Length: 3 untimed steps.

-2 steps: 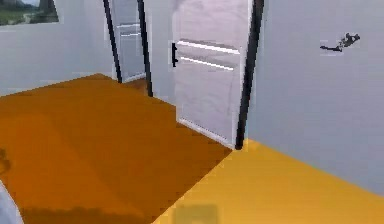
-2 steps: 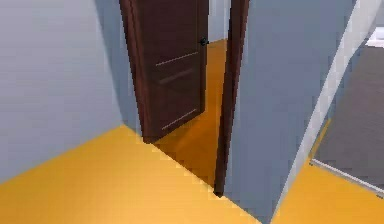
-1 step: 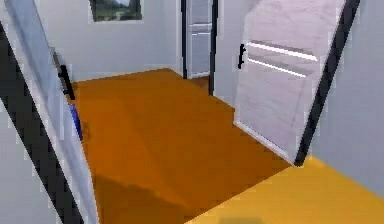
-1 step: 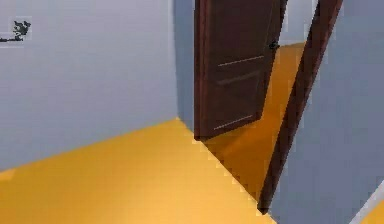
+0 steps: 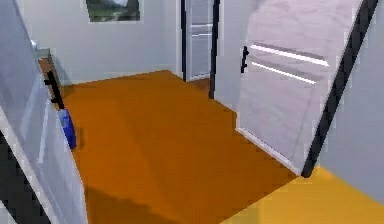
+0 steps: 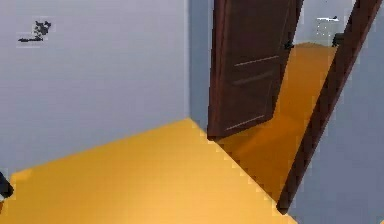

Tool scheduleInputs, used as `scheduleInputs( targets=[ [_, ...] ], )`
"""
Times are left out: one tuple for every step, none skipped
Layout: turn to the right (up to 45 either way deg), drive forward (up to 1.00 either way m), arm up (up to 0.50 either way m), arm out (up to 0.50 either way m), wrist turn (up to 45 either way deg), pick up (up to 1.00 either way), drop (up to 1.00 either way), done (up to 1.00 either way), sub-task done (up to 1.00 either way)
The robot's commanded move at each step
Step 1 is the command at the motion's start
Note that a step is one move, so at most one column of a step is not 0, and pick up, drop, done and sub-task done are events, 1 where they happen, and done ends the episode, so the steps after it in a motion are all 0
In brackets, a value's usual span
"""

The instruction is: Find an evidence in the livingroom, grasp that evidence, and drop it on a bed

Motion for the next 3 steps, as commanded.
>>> scheduleInputs(
  targets=[
    [-3.0, 0.00, 0.00, 0.00, 0.0, 0.00, 0.00, 0.00, 0.00],
    [0.0, 0.45, 0.00, 0.00, 0.0, 0.00, 0.00, 0.00, 0.00],
    [-9.0, 0.00, 0.00, 0.00, 0.0, 0.00, 0.00, 0.00, 0.00]
  ],
)
